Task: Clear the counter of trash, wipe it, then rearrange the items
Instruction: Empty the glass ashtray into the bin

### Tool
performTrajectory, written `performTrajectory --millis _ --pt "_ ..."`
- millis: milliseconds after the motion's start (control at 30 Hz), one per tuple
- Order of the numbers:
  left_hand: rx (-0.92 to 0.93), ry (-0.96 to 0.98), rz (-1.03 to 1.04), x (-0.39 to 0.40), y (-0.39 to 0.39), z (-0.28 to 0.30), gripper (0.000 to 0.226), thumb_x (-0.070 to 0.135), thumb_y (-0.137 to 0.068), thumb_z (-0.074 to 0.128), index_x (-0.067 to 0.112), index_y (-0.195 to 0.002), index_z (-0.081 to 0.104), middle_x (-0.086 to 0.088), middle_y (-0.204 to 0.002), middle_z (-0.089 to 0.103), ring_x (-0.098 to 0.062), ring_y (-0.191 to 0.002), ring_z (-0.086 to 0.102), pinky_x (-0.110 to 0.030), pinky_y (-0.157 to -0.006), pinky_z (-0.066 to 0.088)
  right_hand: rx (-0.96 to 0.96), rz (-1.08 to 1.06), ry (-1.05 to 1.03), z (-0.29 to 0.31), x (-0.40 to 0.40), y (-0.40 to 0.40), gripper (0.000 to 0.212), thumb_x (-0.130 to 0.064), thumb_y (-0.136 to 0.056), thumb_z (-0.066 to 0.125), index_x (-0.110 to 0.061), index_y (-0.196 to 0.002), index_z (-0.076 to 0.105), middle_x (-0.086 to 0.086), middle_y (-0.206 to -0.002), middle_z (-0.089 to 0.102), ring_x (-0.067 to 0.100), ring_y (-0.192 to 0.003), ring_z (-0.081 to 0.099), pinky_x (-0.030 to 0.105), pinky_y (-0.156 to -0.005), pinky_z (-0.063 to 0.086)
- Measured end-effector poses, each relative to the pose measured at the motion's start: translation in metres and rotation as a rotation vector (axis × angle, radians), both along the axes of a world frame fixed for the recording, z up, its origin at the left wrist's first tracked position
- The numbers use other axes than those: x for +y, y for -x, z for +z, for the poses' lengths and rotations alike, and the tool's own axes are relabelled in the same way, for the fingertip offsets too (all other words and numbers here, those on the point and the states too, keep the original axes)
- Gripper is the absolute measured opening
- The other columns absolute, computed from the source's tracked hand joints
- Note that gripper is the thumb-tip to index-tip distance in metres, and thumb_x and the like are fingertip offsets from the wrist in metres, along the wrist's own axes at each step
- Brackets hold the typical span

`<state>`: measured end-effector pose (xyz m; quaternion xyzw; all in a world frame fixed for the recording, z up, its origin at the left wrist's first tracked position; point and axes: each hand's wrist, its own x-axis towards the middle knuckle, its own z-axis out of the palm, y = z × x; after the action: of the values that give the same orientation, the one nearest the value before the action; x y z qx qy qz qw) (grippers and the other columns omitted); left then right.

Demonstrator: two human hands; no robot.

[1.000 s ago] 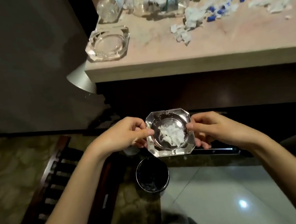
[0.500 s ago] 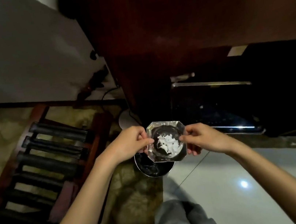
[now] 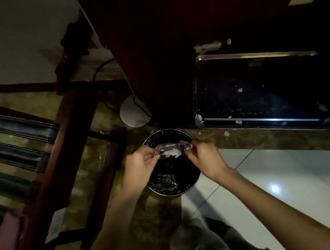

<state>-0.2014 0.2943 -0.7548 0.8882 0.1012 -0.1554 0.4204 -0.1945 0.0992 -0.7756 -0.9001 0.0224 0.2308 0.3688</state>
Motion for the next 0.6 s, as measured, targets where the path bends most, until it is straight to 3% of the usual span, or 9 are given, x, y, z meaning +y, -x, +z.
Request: performTrajectory --millis 100,267,400,500,600 --pt "-0.061 0.054 0.127 -0.002 0.017 -0.014 0.016 -0.001 -0.083 0.068 0.003 -0.099 0.068 -0.005 -0.103 0.071 -0.012 -0.101 0.068 -0.014 -0.089 0.051 -0.064 -0.034 -0.062 -0.012 0.003 0.008 0.019 -0.018 -0.095 0.052 -0.003 -0.106 0.056 0.018 -0.092 0.068 0.036 -0.085 0.066 0.043 -0.074 0.052" --pt "-0.214 -0.025 0.144 -0.013 0.036 -0.012 0.023 -0.004 -0.083 0.067 0.004 -0.104 0.067 0.006 -0.114 0.064 0.015 -0.104 0.056 -0.001 -0.085 0.044 -0.084 -0.001 -0.082 -0.006 0.002 0.019 0.028 -0.012 -0.096 0.050 -0.005 -0.122 0.047 0.017 -0.098 0.069 0.034 -0.090 0.066 0.043 -0.076 0.052" --pt "-0.198 -0.010 0.216 -0.017 0.039 -0.011 0.028 -0.007 -0.083 0.064 0.006 -0.108 0.067 0.003 -0.115 0.064 -0.002 -0.107 0.061 -0.004 -0.087 0.046 -0.080 0.012 -0.120 0.001 0.000 0.020 0.025 -0.016 -0.098 0.045 -0.009 -0.122 0.044 0.014 -0.096 0.067 0.030 -0.088 0.065 0.044 -0.077 0.052" --pt "-0.244 -0.015 0.198 -0.018 0.040 0.000 0.026 -0.006 -0.081 0.068 0.003 -0.106 0.068 0.000 -0.111 0.067 -0.002 -0.104 0.063 -0.007 -0.086 0.049 -0.102 0.017 -0.118 0.010 -0.002 0.020 0.023 -0.015 -0.098 0.047 -0.008 -0.120 0.046 0.014 -0.096 0.067 0.030 -0.088 0.065 0.044 -0.076 0.052" --pt "-0.214 0.043 0.202 -0.015 0.039 0.026 0.026 0.003 -0.082 0.071 0.007 -0.107 0.070 -0.002 -0.106 0.072 -0.003 -0.099 0.067 -0.019 -0.087 0.054 -0.109 -0.016 -0.122 0.033 -0.006 0.023 0.016 -0.017 -0.099 0.047 -0.007 -0.111 0.050 0.012 -0.091 0.067 0.028 -0.083 0.066 0.040 -0.071 0.052"
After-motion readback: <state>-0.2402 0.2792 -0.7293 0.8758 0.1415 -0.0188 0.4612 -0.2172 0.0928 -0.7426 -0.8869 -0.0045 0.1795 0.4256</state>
